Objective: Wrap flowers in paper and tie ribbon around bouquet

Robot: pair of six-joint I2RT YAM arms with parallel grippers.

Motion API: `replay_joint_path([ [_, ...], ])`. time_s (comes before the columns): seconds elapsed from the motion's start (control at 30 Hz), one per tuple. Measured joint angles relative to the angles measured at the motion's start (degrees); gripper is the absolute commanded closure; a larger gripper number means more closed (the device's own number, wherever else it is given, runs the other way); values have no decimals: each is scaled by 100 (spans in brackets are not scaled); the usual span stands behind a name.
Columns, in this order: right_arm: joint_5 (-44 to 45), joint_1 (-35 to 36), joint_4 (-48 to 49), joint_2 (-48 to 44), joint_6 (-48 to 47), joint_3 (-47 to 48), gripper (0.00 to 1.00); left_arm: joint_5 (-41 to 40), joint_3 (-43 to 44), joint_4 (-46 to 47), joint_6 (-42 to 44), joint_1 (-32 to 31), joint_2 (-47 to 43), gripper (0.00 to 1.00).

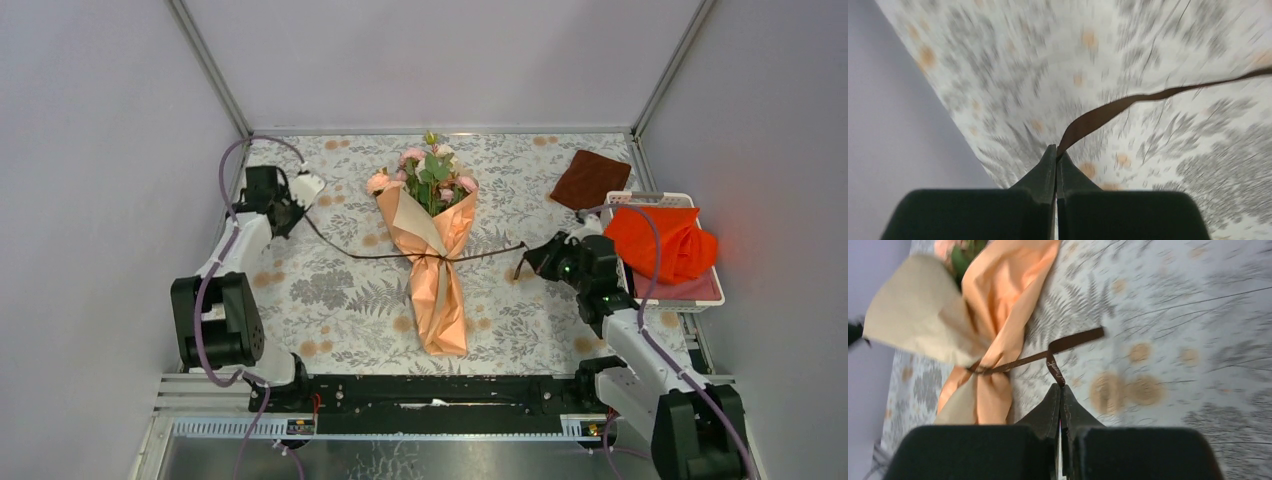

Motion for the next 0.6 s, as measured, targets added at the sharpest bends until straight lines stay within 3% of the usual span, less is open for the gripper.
replay_joint_path([
  [0.1,245,780,-262,170,-98,175,100,240,660,-184,-249,-487,-186,100],
  [0.27,352,1091,-590,122,-118,201,100,496,1141,-400,-538,-739,-260,100],
  [0.43,415,1091,-608,-540,-83,219,100,778,1054,-431,-887,-525,-295,100],
  [0.6,846,960,-680,-1290,-39,402,100,774,647,-118,-1034,181,-439,100],
])
